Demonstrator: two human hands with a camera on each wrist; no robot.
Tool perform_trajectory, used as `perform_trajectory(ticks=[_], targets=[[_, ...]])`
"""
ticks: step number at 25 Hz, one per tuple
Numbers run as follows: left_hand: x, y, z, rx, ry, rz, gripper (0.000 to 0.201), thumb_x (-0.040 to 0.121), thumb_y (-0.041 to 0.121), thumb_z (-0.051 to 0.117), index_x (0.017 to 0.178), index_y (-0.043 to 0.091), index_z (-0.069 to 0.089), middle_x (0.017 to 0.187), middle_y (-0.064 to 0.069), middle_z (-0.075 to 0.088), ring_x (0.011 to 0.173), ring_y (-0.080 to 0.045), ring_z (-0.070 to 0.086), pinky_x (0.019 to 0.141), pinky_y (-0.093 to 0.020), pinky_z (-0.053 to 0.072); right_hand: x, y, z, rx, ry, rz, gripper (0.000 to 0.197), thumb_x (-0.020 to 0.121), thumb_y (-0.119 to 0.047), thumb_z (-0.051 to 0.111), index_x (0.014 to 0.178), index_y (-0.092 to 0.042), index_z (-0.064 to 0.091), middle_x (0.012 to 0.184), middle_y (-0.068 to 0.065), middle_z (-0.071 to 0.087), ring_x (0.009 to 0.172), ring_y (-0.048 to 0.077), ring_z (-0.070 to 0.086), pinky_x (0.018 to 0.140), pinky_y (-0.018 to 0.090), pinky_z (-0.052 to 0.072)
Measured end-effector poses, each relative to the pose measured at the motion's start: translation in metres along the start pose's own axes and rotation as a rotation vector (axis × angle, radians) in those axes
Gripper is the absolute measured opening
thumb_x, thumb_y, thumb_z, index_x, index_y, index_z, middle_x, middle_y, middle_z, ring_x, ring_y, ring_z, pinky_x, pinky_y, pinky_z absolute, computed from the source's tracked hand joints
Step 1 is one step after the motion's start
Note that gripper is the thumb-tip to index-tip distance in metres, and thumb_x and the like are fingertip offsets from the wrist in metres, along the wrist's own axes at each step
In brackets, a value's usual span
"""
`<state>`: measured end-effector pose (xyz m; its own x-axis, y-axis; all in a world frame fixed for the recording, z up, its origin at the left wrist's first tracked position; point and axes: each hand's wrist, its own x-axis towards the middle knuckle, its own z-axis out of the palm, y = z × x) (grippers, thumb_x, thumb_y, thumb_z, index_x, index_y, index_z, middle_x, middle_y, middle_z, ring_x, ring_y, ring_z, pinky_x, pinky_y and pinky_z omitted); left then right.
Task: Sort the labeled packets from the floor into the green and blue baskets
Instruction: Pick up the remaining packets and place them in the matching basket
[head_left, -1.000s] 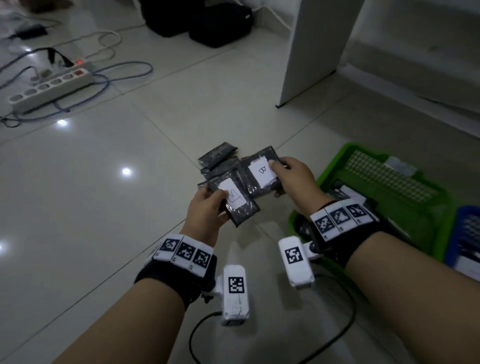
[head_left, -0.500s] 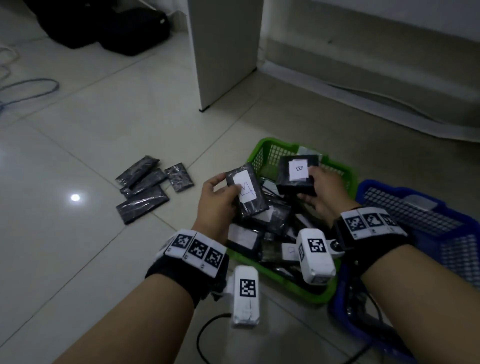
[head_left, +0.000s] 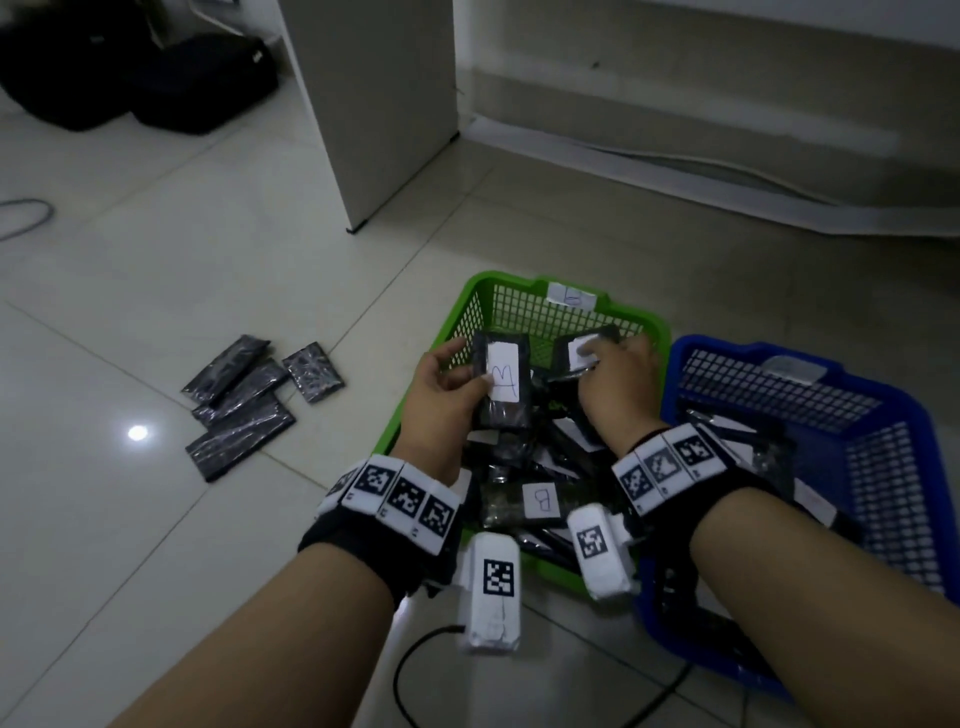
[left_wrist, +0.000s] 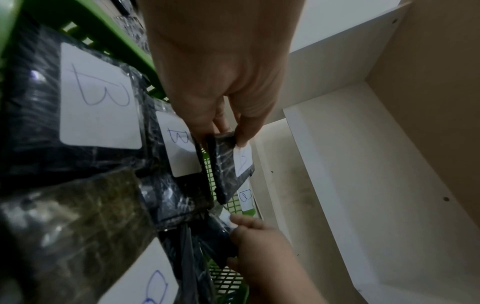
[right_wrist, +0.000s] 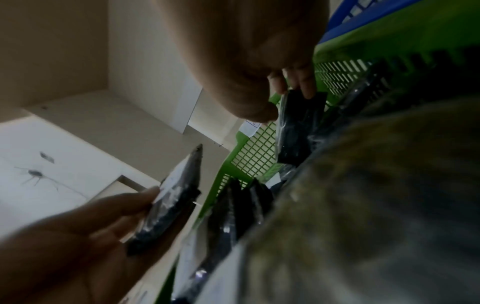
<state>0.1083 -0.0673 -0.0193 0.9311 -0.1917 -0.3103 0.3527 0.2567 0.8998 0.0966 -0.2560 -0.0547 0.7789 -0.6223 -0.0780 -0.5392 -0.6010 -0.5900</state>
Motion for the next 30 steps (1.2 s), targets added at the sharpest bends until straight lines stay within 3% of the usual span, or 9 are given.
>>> perform_trajectory(ticks=[2,7,10,13,16,18,23,27,30], targets=[[0.0,0.004,-0.001,0.04,-0.013,0.004,0.039,0.087,-0.007,0.057,0.121,0.011,0.051,0.091,-0.007,0.066,0.072,-0.017,0.068,0.064,-0.035,0.059,-0.002,0.006,0.003,-0.03,-0.057,-0.072,0.03,0.086,0.002,0.049,0.106,-0.011,0.067,0.132,0.017,0.037,0.122,0.036,0.039,0.097,0.038,0.041],[0.006,0.008,-0.003,0.111,-0.035,-0.004,0.03,0.088,-0.005,0.056,0.115,0.006,0.061,0.109,-0.015,0.068,0.086,-0.026,0.068,0.069,-0.033,0.059,0.004,0.006,-0.01,-0.154,-0.258,-0.06,0.036,0.088,0.009,0.047,0.115,-0.007,0.065,0.138,0.014,0.028,0.128,0.039,0.033,0.11,0.042,0.033],[0.008,0.007,0.002,0.127,-0.025,-0.018,0.033,0.087,-0.008,0.056,0.117,0.005,0.061,0.112,-0.015,0.068,0.097,-0.03,0.067,0.079,-0.039,0.058,0.004,-0.007,-0.024,-0.35,-0.316,-0.075,0.032,0.094,-0.01,0.049,0.121,-0.017,0.064,0.135,0.015,0.036,0.124,0.037,0.041,0.108,0.042,0.037],[0.014,0.006,0.018,0.204,0.002,-0.023,0.031,0.086,-0.007,0.056,0.113,0.007,0.062,0.112,-0.015,0.068,0.102,-0.032,0.066,0.085,-0.045,0.056,-0.011,-0.019,-0.038,0.022,-0.299,-0.08,0.032,0.097,-0.036,0.045,0.099,-0.013,0.068,0.102,0.01,0.064,0.097,0.029,0.061,0.085,0.036,0.049],[0.014,0.008,0.036,0.349,-0.023,-0.04,0.028,0.085,-0.005,0.058,0.109,0.009,0.061,0.11,-0.015,0.068,0.092,-0.033,0.067,0.075,-0.044,0.058,-0.034,-0.03,-0.045,0.665,-0.487,0.145,0.008,0.092,-0.018,0.06,0.087,-0.012,0.062,0.089,0.008,0.065,0.071,0.021,0.063,0.053,0.027,0.053],[0.016,0.014,0.043,0.434,-0.117,-0.073,0.024,0.086,-0.005,0.055,0.107,0.006,0.061,0.108,-0.015,0.067,0.077,-0.026,0.066,0.061,-0.032,0.056,-0.032,-0.027,-0.046,0.743,-0.453,0.223,0.012,0.088,-0.005,0.062,0.08,-0.013,0.059,0.088,0.012,0.065,0.065,0.022,0.062,0.041,0.023,0.05],[0.033,0.025,0.011,0.66,-0.04,0.009,0.023,0.081,0.004,0.058,0.084,0.025,0.066,0.094,-0.008,0.072,0.082,-0.026,0.068,0.085,-0.044,0.056,-0.01,-0.026,-0.017,0.517,-0.357,0.254,0.012,0.084,0.002,0.056,0.077,-0.006,0.061,0.086,0.017,0.068,0.076,0.036,0.068,0.072,0.053,0.058],[0.039,0.043,-0.019,0.832,-0.073,0.119,0.018,0.085,0.009,0.058,0.087,0.025,0.067,0.088,0.002,0.071,0.074,-0.013,0.064,0.075,-0.024,0.053,0.002,-0.042,0.007,0.262,-0.163,0.085,0.022,0.084,-0.015,0.06,0.103,-0.018,0.07,0.1,0.003,0.071,0.092,0.025,0.065,0.078,0.029,0.05],[0.046,0.052,-0.044,1.018,-0.075,0.201,0.017,0.085,0.014,0.058,0.091,0.026,0.069,0.097,0.002,0.067,0.087,-0.014,0.063,0.084,-0.024,0.047,0.017,-0.055,0.024,0.162,-0.189,0.033,0.039,0.085,-0.001,0.049,0.107,-0.025,0.071,0.115,0.003,0.069,0.101,0.024,0.063,0.078,0.022,0.043]])
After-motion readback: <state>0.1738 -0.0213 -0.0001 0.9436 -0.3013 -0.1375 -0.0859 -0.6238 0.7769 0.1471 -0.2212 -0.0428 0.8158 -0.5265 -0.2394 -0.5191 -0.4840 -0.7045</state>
